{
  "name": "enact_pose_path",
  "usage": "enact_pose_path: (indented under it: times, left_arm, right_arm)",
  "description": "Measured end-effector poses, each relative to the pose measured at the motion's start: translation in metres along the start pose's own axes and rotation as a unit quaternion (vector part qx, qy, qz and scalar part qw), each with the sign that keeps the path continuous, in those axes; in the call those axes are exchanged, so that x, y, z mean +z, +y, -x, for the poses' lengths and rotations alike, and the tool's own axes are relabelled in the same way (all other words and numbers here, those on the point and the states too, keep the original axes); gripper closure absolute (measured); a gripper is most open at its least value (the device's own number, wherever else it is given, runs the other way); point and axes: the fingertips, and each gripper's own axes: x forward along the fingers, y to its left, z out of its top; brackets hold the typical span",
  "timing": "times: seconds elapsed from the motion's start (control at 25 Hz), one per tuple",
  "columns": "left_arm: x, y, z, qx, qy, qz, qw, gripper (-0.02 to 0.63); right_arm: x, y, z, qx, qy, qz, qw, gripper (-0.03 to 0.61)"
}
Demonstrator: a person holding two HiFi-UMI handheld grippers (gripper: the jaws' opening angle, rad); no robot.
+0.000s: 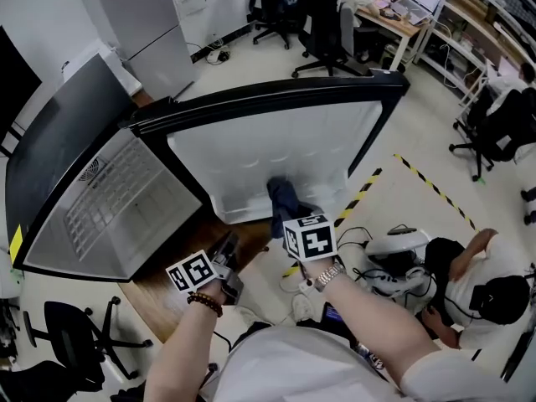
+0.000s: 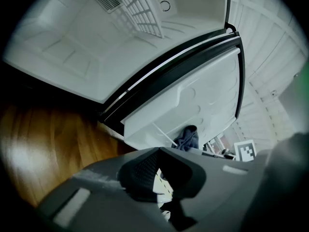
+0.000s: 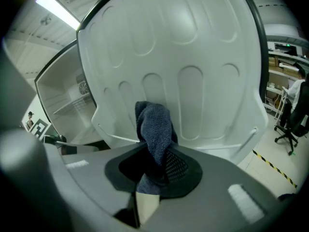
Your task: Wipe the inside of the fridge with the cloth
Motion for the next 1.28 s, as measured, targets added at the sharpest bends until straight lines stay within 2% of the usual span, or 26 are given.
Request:
enact_pose_path:
  times: [0.48,0.76,1.08,1.28]
  left_arm:
    - [-0.017,-0.025,-0.019,-0.007,0.005,-0.011,0.9999,0.612]
    - [-0.024,-0.037,-0.024,-0.008,0.002,-0.016,0.9998,0.612]
    - [-0.037,-0.054,-0.029,-0.005,-0.014,-0.022,0.9996,0.612]
    - [-0.031,-0.068,-0.02,0.014,-0.049,-0.072,0.9961,0.612]
  right_arm:
    - [-0.005,-0.078,0.035,-0.051,-0.017,-0.035,0.998,0.514]
    - [-0.002,-0.103,0.053,-0.065,-0.032,-0.042,0.996,0.514]
    - [0.0,-0.119,0.069,-0.056,-0.042,-0.038,0.997,0.514]
    - [0.008,-0.108,0.078,-0.029,-0.058,0.003,0.998,0.514]
